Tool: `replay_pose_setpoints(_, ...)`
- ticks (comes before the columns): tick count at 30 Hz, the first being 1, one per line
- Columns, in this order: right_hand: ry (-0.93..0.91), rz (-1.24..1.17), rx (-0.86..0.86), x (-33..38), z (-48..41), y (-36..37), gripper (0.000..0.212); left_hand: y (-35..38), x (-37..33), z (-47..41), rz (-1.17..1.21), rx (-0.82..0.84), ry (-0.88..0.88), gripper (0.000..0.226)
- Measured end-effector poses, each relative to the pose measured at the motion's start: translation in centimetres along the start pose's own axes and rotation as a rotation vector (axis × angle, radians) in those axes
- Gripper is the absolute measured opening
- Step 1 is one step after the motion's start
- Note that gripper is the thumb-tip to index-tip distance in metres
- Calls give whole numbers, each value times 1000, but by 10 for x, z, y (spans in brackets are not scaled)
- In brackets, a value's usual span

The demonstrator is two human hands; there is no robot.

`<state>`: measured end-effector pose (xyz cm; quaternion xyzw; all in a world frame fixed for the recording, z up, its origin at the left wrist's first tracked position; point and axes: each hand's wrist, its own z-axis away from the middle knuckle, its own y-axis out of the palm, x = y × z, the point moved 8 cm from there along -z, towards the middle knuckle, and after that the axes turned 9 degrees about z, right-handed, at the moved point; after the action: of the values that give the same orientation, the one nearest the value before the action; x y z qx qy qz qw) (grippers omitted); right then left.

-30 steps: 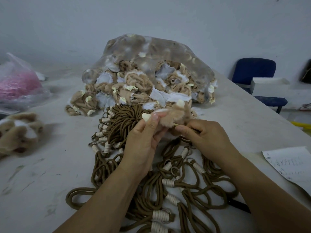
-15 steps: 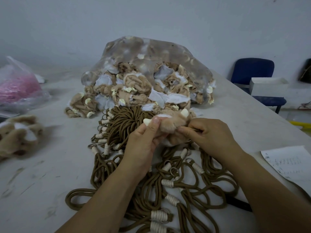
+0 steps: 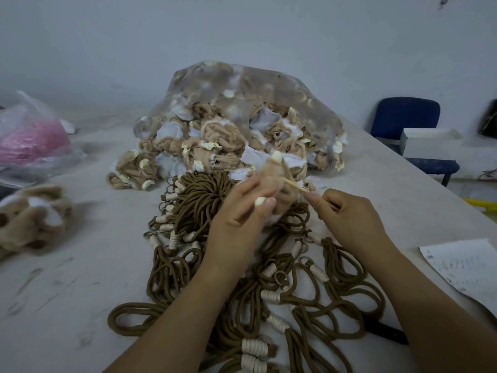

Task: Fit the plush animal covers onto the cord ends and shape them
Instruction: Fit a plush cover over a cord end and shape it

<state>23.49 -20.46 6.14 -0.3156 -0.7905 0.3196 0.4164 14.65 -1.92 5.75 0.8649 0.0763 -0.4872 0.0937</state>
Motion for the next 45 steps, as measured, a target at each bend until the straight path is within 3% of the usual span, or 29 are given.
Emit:
replay_pose_setpoints(4, 85, -111, -9, -5, 2, 7, 53, 10, -2, 0, -171, 87, 18, 20)
replay_pose_setpoints(9, 0, -153, -9, 7, 3, 4, 50, -9, 12, 0, 211, -97, -131, 46)
replay_pose_setpoints(12, -136, -44, 29, 19, 5, 6, 55, -26, 9, -2, 63, -247, -92, 44)
replay_pose_setpoints(14, -187, 28, 43, 22, 5, 8, 56, -29, 6, -4, -75, -262, -54, 47)
replay_pose_setpoints(19, -214, 103, 40, 25, 6, 8, 62, -15, 12, -4, 3, -127, -127, 33)
replay_pose_setpoints(27, -158, 165, 46, 27, 7, 10, 63, -35, 17, -2, 236, -372, -178, 25)
replay_pose_setpoints(31, -70, 29, 7, 25, 6, 4, 60, -25, 16, -2, 191, -310, -166, 11)
replay_pose_setpoints(33, -81, 17, 28, 30, 8, 6, 64, -19, 18, 0, 154, -291, -175, 13)
replay_pose_setpoints(40, -217, 167, 61, 33, 7, 3, 61, -46, 29, 0, 350, -544, -214, 16)
replay_pose_setpoints(45, -280, 275, 38, 36, 6, 0, 57, -47, 21, 0, 211, -511, -117, 15)
